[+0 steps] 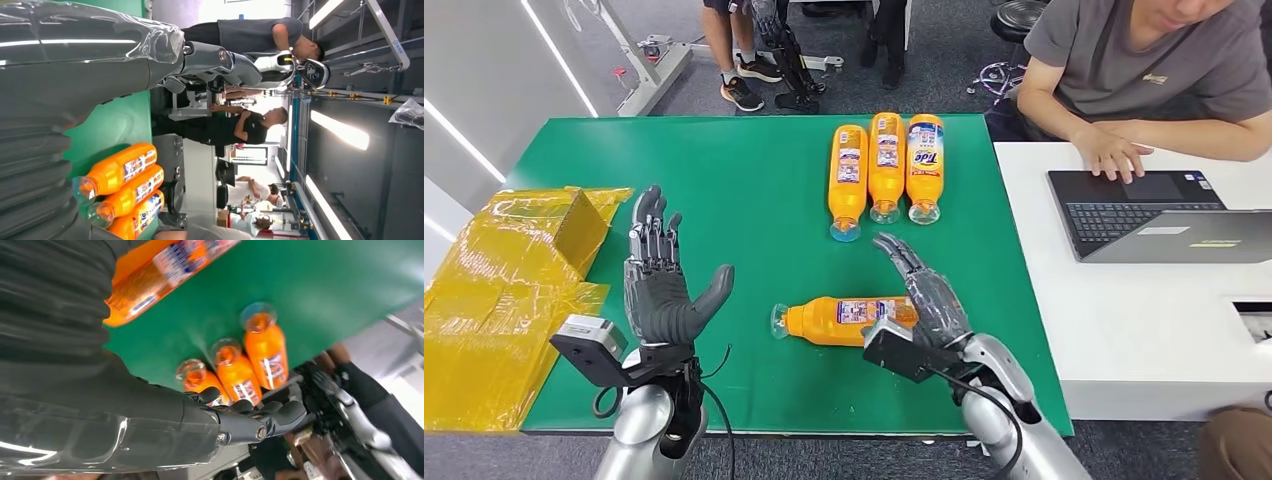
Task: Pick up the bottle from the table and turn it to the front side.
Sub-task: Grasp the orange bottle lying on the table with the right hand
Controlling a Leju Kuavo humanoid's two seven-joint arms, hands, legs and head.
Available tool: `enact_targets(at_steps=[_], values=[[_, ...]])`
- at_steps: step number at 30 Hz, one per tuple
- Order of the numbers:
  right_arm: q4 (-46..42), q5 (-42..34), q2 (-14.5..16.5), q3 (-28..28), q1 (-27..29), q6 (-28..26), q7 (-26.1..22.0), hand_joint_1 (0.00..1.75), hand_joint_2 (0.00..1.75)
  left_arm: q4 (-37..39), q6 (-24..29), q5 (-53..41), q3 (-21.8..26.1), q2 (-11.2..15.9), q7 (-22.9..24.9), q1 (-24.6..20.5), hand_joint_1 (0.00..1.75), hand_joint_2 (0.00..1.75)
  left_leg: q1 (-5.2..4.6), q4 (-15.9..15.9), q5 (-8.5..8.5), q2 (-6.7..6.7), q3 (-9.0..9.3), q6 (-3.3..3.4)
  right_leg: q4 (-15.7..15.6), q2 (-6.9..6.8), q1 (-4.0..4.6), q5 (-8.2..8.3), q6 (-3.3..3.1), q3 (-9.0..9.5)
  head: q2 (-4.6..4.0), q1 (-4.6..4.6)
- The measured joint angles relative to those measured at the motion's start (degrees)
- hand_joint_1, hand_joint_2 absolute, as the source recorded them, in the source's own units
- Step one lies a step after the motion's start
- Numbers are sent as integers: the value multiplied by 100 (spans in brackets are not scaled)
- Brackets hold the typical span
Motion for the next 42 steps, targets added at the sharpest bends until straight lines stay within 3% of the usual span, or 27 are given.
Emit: enact_targets(at_steps=[9,19,30,42], values=[[591,-14,-849,117,-867,1158,219,0,175,7,-135,141,-6,1,105,-224,0,175,0,2,1,-6,-2,2,0,-5,-2,2,-1,0,0,-1],[904,-986,-1539,460,-1557,2290,49,0,175,7,-247,329,-62,-2,232,-297,0,175,1,2,1,-7,-2,2,0,-5,-2,2,-1,0,0,-1],[997,-1581,-1840,1095,-1786,2954,7,0,175,-40,-248,348,-213,-4,406,-352,0,175,1,1,0,-7,-2,2,0,-5,-2,2,-1,0,0,-2],[1312,-1449,-1971,1541,-1835,2776,263,0,175,-108,-519,246,-315,-14,585,-336,0,175,1,1,0,-7,-2,3,0,-5,-2,2,-1,0,0,-2]])
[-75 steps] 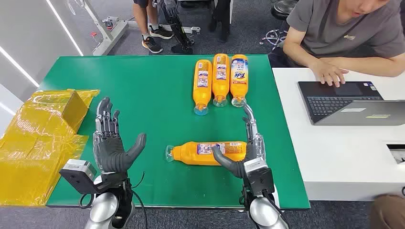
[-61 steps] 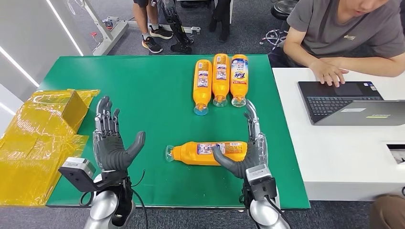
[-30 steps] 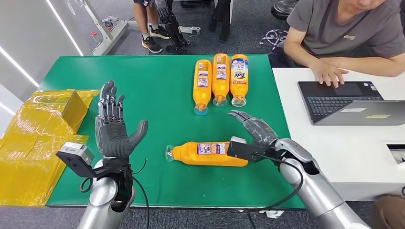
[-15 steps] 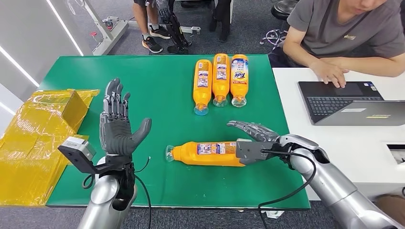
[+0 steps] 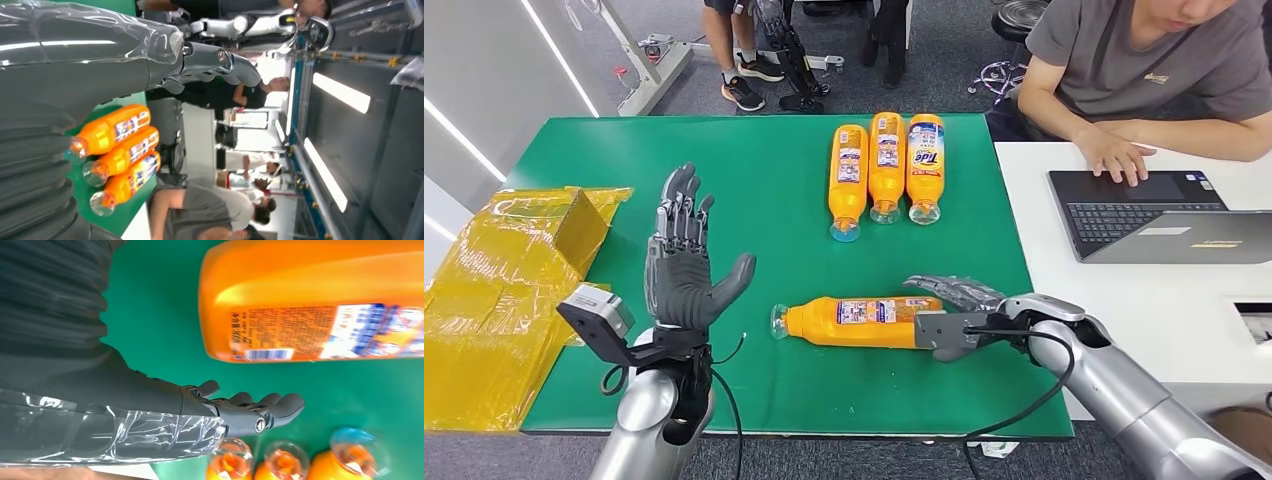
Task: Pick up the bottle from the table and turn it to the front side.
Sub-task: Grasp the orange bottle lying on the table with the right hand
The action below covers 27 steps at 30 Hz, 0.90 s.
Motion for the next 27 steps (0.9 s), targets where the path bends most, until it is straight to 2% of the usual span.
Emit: enact_targets(at_steps=[7,14,24,27], values=[[421,252,11,117,-172,-43,60,0,175,2,-167,-45,-33,-96,81,-15,0,175,0,0,0,1,-1,0,1,0,0,0,0,1,0,1],[1024,341,236,298,-663,34,-59,0,175,19,-190,-58,-74,-160,83,-46,0,175,0,0,1,0,-1,0,3,0,0,1,0,0,0,0],[1898,298,896,735,-1588,348,-274,0,175,70,-200,-42,-99,-176,83,-155,0,175,1,0,1,9,1,0,7,10,1,1,-1,-1,0,0],[2116,285,1149,891,-1867,592,-360,0,175,74,-148,-16,-102,-173,69,-160,0,175,1,-1,1,9,0,0,8,10,1,1,-1,-2,0,-1]])
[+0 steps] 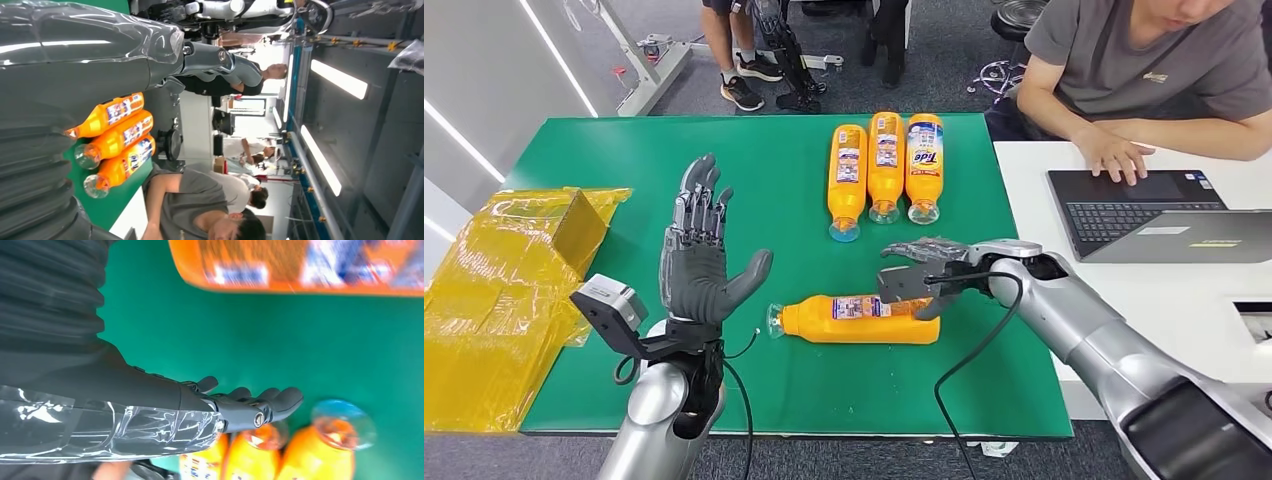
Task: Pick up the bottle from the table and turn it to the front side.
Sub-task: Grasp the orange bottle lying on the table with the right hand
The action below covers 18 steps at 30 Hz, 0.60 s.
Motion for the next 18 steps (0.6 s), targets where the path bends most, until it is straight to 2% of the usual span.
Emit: enact_targets(at_steps=[4,8,18], values=[[282,-109,348,224,-398,382,-106,0,175,0,71,32,1,17,-15,1,0,175,0,0,0,1,1,0,0,1,0,0,0,0,0,1],[487,-233,610,438,-648,513,-196,0,175,0,118,44,2,44,-22,3,0,175,0,0,0,-6,0,0,0,-6,0,0,0,1,0,0],[807,-576,930,772,-844,755,-325,0,175,-3,212,45,5,92,-60,29,0,175,-1,1,1,-9,-1,0,-2,-9,0,0,0,2,0,1]])
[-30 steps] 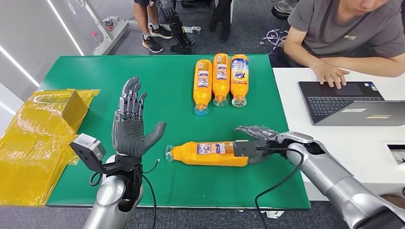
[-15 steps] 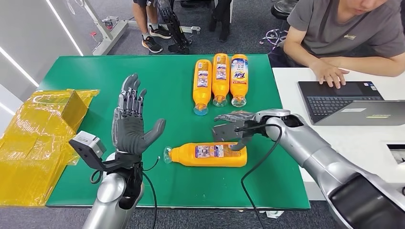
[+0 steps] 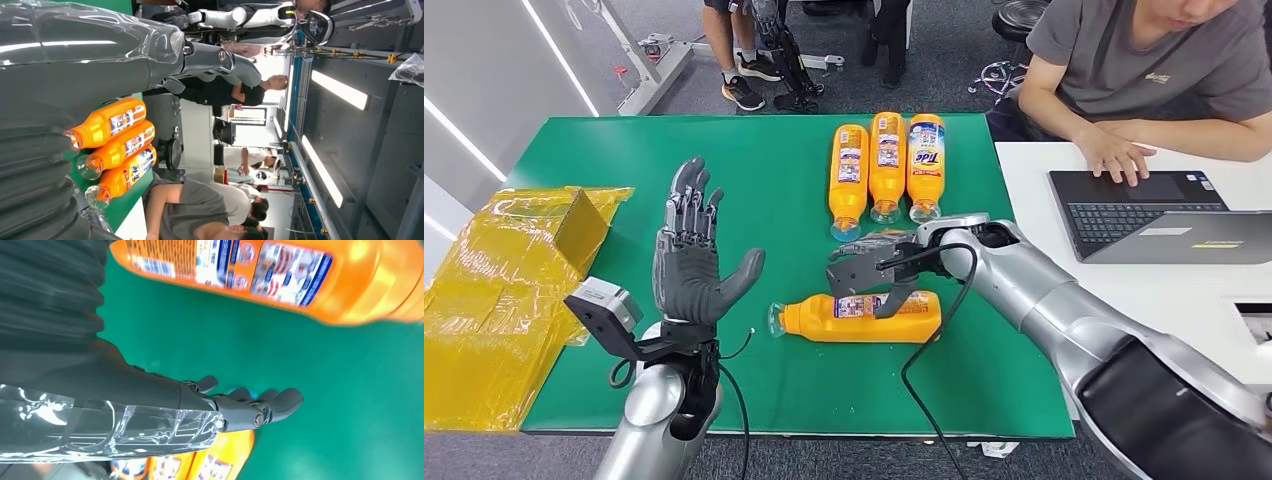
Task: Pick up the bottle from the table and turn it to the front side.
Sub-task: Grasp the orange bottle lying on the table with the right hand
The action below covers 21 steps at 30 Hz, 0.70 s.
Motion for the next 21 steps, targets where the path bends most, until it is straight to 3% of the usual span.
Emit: enact_targets(at_steps=[5,15,21], values=[[184,-200,87,135,-12,176,9,0,175,-2,49,0,10,9,-3,0,0,175,0,0,0,-1,0,0,0,0,0,0,0,0,0,0],[681,-144,252,509,93,-170,59,0,175,0,124,27,52,39,-55,-4,0,175,1,0,0,-1,1,0,-1,1,0,0,0,-1,0,0],[926,-140,244,615,283,-324,114,0,175,1,-285,529,52,31,-16,-67,0,175,0,2,0,0,2,0,-2,2,0,0,0,-1,0,0]])
